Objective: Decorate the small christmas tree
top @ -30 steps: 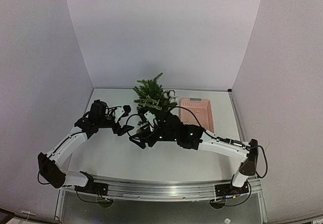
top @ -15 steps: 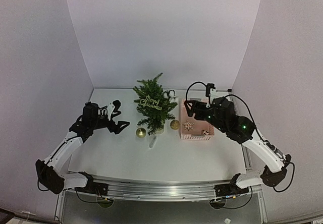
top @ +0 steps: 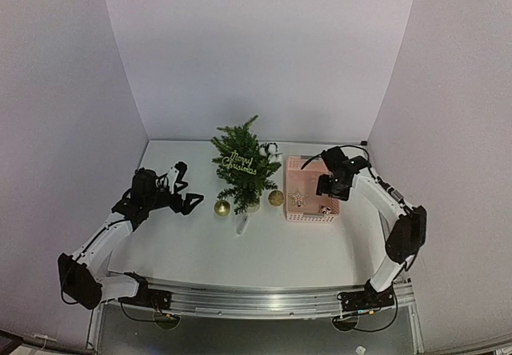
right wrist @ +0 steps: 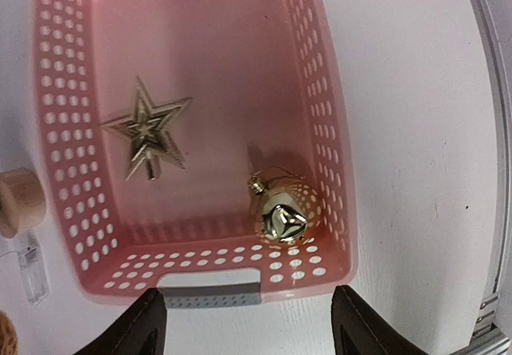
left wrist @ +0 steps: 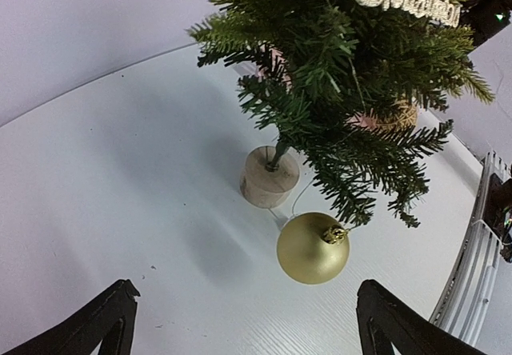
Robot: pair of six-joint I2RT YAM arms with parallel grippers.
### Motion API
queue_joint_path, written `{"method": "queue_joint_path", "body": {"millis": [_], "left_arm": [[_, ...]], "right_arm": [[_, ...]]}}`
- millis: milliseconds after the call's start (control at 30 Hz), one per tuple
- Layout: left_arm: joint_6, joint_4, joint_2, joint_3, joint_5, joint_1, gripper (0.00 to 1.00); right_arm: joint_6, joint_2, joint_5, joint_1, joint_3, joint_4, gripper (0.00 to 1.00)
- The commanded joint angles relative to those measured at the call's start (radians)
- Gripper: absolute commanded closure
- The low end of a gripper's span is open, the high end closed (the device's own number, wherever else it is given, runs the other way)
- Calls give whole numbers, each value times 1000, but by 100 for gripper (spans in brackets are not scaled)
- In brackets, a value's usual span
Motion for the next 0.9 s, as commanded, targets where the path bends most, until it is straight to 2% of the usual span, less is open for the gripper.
{"method": "queue_joint_path", "body": {"millis": [0, 200, 300, 600, 867], "left_arm": [[-11, 49, -10, -2, -59, 24, 4], [41, 37, 35, 27, -89, 35, 4], [47, 45, 53, 30, -100, 36, 4], [50, 88, 84, 18, -92, 37, 4], [81, 89, 109, 43, -100, 38, 3]], "right_arm": [[-167, 148, -121, -56, 143, -124, 33], [-267, 340, -101, -73, 278, -268, 36], [-279, 373, -101, -74, 297, -298, 39], [-315, 434, -98, -74, 300, -347, 31], [-328, 514, -117, -73, 362, -340, 34]]}}
